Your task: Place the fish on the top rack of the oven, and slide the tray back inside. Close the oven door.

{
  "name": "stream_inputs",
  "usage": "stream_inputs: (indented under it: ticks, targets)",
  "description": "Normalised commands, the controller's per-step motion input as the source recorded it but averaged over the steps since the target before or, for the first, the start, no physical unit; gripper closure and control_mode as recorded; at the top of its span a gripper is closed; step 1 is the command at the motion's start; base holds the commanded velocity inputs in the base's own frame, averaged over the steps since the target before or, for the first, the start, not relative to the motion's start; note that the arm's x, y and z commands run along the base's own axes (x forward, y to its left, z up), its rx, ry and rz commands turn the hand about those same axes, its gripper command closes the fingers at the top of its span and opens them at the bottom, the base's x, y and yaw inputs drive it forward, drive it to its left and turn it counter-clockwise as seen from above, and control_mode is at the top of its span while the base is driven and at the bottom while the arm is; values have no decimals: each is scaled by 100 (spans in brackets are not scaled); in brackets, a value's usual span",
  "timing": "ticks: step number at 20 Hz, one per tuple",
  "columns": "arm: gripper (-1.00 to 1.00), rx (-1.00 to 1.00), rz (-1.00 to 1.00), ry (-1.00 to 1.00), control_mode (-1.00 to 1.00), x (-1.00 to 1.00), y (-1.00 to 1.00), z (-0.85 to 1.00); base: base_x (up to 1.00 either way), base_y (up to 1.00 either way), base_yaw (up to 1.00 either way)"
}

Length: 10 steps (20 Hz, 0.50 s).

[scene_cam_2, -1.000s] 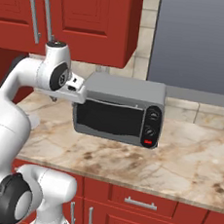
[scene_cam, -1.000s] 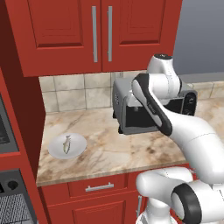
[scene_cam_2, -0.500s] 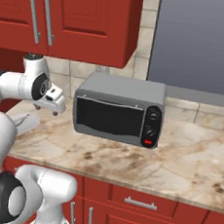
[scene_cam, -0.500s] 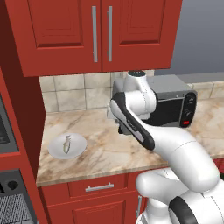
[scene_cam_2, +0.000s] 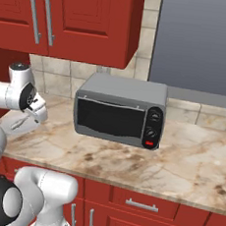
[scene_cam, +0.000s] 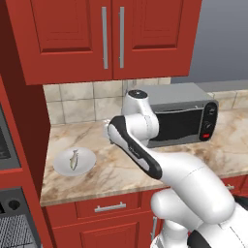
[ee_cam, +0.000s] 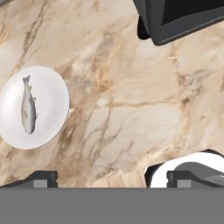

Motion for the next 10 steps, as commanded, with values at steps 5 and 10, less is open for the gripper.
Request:
stream_inputs:
  ticks: [5,10]
  targets:
    - [-100,3,-2,2,-100,0,46,-7,0,0,0]
    - [-100,0,0,1,-100,2,30,-9,0,0,0]
